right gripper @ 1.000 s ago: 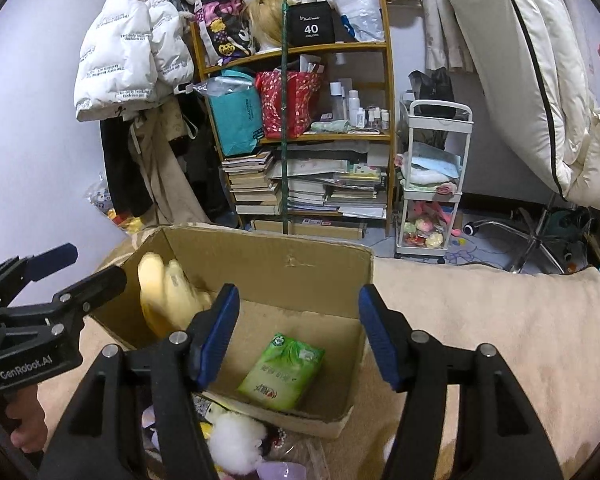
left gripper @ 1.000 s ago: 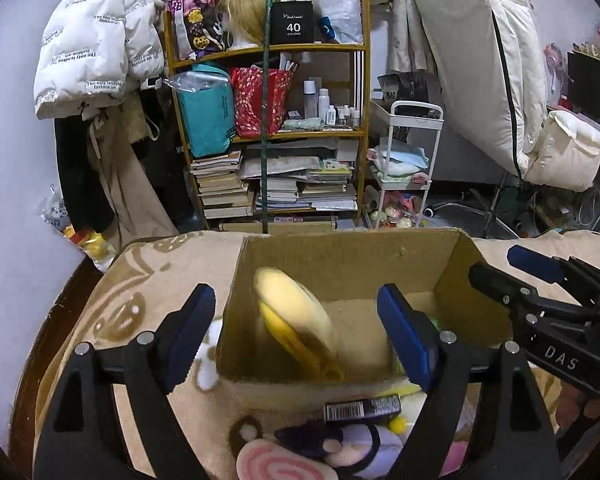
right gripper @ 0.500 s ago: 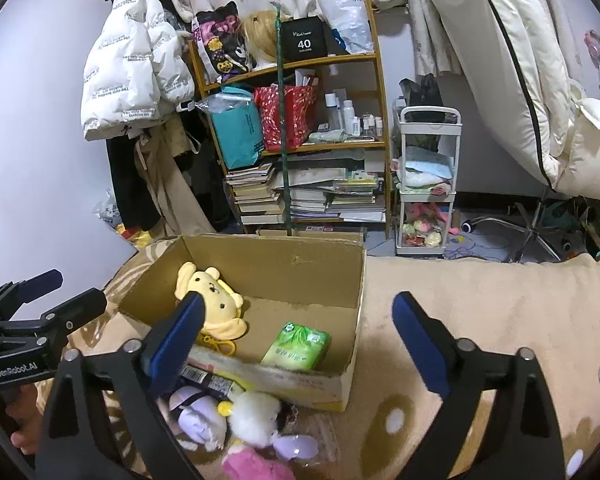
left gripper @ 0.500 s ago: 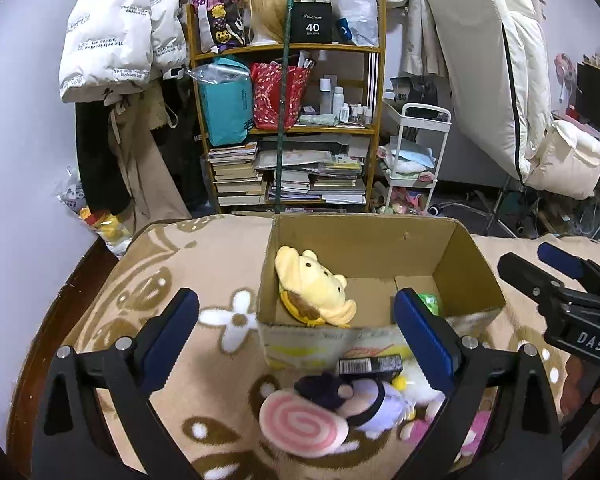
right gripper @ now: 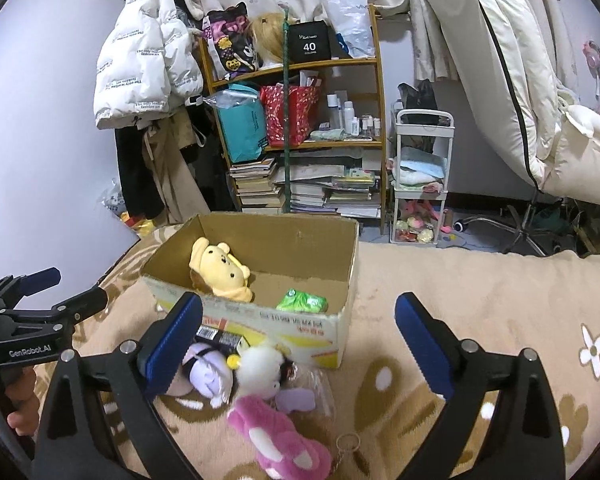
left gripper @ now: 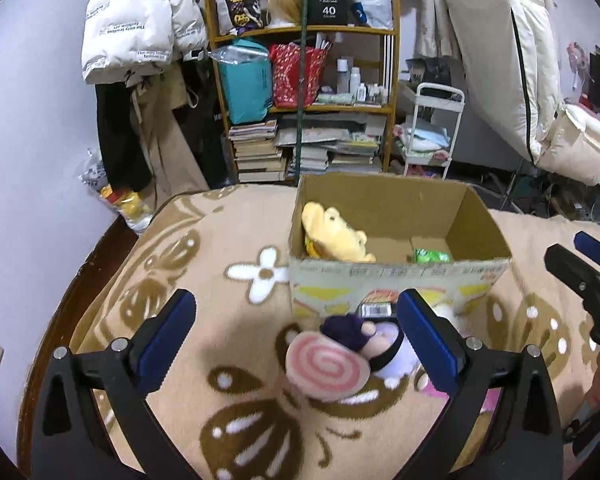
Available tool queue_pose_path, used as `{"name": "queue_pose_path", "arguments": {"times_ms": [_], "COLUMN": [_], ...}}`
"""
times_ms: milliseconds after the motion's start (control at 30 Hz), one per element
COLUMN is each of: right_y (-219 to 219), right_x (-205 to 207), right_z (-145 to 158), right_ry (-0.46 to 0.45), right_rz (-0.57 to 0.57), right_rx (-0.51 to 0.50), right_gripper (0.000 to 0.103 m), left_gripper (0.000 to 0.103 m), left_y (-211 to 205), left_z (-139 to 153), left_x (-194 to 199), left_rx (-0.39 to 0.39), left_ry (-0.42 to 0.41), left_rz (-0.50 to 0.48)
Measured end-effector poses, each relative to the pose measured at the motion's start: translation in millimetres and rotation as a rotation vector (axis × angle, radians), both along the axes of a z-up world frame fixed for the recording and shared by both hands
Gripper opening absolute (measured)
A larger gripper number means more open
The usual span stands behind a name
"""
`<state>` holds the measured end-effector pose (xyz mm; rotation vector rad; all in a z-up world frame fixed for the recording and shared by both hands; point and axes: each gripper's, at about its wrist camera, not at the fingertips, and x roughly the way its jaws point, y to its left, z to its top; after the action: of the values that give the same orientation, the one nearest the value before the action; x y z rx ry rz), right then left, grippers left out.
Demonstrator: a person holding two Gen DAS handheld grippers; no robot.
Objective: Organize soft objects
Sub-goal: 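Withdraw both open tools back toward the remaining toys, then grasp the pink plush with the right tool while the left tool grasps the swirl cushion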
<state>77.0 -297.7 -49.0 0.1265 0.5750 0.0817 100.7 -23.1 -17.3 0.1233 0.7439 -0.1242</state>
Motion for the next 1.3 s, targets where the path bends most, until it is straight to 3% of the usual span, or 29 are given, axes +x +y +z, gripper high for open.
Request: {"name": "queue_pose_path", "arguments": {"times_ms": [533, 1300], "right_y": [11.5, 18.3], "right_x": [-26.0, 0.5], "right_z": [-19.3, -50.0], "right_ry": [0.084, 0.197], "right_rz": [0.031, 0.05], "right_rx": [-0.007, -0.038], "right_gripper": [0.101, 0.101], "left_gripper": [0.099, 0.099], "left_y": [15.7, 1.7], "left_z": [-7.8, -44.4], "left_x": [-24.8, -4.5], "left_rx": [-0.03, -0.003], "left_ry": [0.075, 0.201], "left_rz": [0.035, 0.019]}}
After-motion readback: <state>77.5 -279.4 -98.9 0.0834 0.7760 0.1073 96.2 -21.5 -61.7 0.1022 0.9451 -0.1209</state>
